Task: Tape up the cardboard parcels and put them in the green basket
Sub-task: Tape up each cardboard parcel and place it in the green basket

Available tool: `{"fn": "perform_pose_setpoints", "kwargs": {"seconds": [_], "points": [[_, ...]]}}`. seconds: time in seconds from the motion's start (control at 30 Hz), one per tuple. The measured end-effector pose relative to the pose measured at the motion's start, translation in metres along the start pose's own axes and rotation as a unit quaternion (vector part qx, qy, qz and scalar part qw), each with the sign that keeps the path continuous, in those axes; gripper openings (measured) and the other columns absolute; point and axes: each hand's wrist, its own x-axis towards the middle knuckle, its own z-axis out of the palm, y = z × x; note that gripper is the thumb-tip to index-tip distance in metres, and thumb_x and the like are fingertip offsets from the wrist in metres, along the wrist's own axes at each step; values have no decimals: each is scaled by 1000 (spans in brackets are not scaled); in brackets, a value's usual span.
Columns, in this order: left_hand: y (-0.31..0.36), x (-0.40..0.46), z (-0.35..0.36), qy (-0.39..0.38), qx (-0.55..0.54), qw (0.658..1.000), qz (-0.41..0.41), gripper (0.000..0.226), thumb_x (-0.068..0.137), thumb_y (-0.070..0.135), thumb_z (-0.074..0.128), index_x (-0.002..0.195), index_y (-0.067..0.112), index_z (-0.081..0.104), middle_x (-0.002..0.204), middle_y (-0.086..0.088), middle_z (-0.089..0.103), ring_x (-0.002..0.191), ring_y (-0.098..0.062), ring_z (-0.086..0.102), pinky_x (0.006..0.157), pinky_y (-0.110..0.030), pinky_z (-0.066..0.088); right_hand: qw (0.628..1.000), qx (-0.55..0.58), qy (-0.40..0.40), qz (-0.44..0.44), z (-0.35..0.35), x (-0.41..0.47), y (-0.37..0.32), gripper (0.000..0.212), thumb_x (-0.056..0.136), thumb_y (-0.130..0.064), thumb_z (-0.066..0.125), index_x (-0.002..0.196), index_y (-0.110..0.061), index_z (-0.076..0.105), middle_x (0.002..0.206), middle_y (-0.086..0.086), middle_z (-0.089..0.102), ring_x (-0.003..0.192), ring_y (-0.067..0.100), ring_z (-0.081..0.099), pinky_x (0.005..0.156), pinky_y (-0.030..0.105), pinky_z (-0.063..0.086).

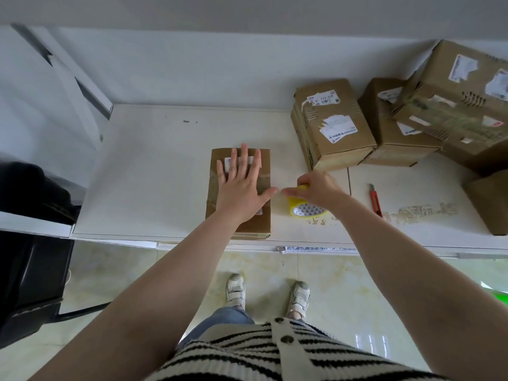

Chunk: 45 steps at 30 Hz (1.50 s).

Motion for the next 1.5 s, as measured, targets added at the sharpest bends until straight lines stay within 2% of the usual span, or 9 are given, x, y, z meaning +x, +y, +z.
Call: {"fn": "perform_pose_setpoints", "kwargs": {"seconds": [0.37, 0.47, 0.57, 0.7, 0.93, 1.07, 1.23, 1.37, 1.5], "points": [[3, 1, -4, -17, -5, 1000, -2, 91, 90, 75, 22, 150, 27, -25, 156, -4, -37, 144, -25, -32, 113, -52, -19, 998, 39, 34, 35, 8, -1, 3, 54, 71, -76, 61, 72, -23, 52, 72, -4, 55, 68, 14, 52, 57, 28, 37], [3, 1, -4, -26, -14, 1000, 0, 91, 91, 73, 25, 151, 26, -24, 156, -5, -37, 144, -25, -32, 114, -53, -20, 987, 84, 129, 44, 10, -11, 22, 44, 87, -62, 56, 87, -18, 57, 91, 0, 58, 79, 18, 56, 69, 34, 49], [3, 3, -4, -29, -13, 999, 1, 91, 91, 73, 25, 152, 25, -23, 157, -6, -35, 145, -25, -31, 113, -53, -20, 938, 27, 283, 196, 10, -31, 66, 37, 92, -45, 59, 108, -12, 56, 114, 11, 55, 99, 28, 54, 83, 40, 47], [3, 2, -4, -26, -7, 1000, 0, 91, 90, 73, 23, 153, 25, -22, 157, -6, -34, 145, -26, -29, 112, -52, -20, 897, 35, 242, 368, 14, -52, 113, 45, 92, -28, 63, 126, -2, 46, 132, 23, 47, 122, 38, 43, 102, 47, 37], [5, 0, -7, -33, -5, 999, -1, 90, 92, 72, 23, 153, 24, -22, 157, -7, -34, 145, -27, -29, 114, -54, -17, 894, 146, 251, 341, -1, -52, 107, 25, 95, -13, 57, 116, -1, 63, 111, 23, 64, 101, 37, 59, 87, 47, 51], [4, 0, -8, -35, -7, 999, 3, 90, 91, 73, 20, 152, 23, -22, 156, -7, -35, 145, -27, -30, 111, -52, -21, 881, 308, 313, 177, -15, -50, 20, 6, 92, -24, 61, 92, -19, 64, 82, -1, 66, 64, 11, 58, 57, 26, 44], [4, -4, -10, -22, -26, 999, 11, 86, 94, 68, 24, 154, 23, -17, 159, -6, -29, 146, -26, -27, 114, -53, -17, 870, 463, 157, 66, 0, -40, -72, 15, 93, -17, 63, 79, -15, 60, 76, 4, 64, 73, 22, 66, 72, 39, 60], [-2, -2, -13, -27, -41, 999, 6, 87, 93, 68, 29, 153, 26, -18, 158, -4, -32, 145, -24, -29, 114, -50, -19, 930, 341, 119, 70, 16, -37, -66, 23, 97, -23, 55, 78, -10, 52, 70, 5, 53, 63, 19, 50, 58, 30, 42], [-9, -2, -12, -21, -37, 999, 8, 90, 92, 70, 31, 153, 27, -19, 158, -4, -33, 145, -24, -29, 113, -49, -20, 953, 280, 105, 57, 13, -43, -41, 38, 98, -27, 50, 64, -11, 47, 61, 1, 44, 51, 15, 42, 53, 28, 33]]}}
